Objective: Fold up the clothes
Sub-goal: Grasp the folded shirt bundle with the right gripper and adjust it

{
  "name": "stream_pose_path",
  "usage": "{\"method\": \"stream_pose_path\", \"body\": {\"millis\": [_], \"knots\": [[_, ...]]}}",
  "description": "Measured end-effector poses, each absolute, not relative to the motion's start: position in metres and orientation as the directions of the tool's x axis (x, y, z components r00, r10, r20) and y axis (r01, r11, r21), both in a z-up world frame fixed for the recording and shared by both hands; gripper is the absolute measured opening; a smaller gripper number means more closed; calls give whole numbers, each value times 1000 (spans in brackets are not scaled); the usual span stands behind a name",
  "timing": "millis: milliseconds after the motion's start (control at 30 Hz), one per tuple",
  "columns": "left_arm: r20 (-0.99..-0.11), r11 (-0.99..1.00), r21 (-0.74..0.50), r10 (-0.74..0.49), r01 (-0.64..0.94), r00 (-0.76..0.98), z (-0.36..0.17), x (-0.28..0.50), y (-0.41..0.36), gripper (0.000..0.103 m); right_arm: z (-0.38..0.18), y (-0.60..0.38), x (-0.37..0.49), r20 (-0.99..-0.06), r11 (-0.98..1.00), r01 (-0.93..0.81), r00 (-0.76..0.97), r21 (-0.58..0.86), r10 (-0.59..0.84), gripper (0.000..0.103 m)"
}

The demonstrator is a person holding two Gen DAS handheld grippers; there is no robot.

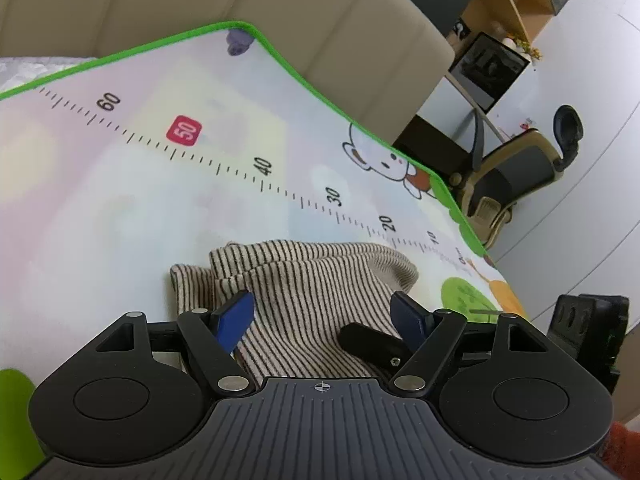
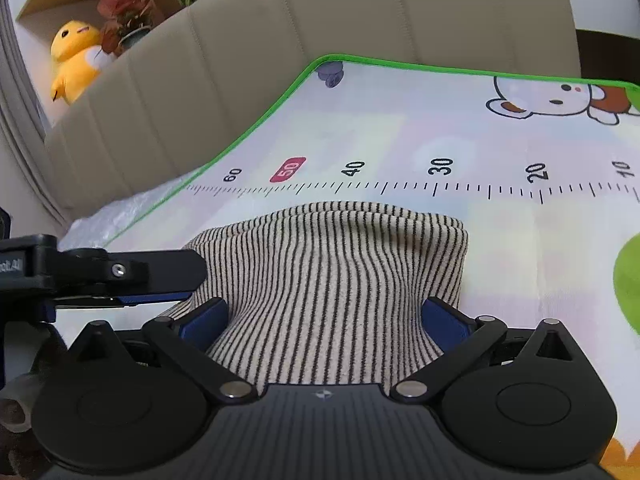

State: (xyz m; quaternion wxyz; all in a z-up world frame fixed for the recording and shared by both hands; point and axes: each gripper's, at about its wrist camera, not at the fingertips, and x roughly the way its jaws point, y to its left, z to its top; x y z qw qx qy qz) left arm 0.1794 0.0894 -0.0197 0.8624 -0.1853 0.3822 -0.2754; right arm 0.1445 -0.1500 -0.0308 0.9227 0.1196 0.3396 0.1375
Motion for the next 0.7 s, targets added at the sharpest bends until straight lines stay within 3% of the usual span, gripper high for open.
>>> {"method": "stream_pose_path", "body": {"millis": [200, 367, 433, 500, 600, 700], "knots": [[-585, 796, -520, -596, 309, 550, -21, 181, 88, 81, -3, -150, 106, -518, 957, -206, 807, 207, 285, 102], [-599, 805, -516, -583, 292, 549, -24, 183, 89, 81, 13, -166, 88, -428, 976, -87, 888, 200, 167, 62], [-606, 811, -508, -575, 289, 549, -23, 184, 88, 81, 2, -167, 97, -493, 978, -43, 859, 206, 142, 57], [-617, 819, -500, -565, 282, 548, -24, 184, 88, 83, -16, -165, 105, -561, 984, -11, 820, 178, 111, 57], [-662, 837, -495, -538, 235, 521, -35, 189, 90, 84, -27, -164, 109, -587, 989, 25, 807, 147, 67, 65], [-665, 827, -524, -548, 205, 507, -42, 193, 95, 86, -20, -163, 113, -605, 994, 2, 793, 112, 67, 66]]}}
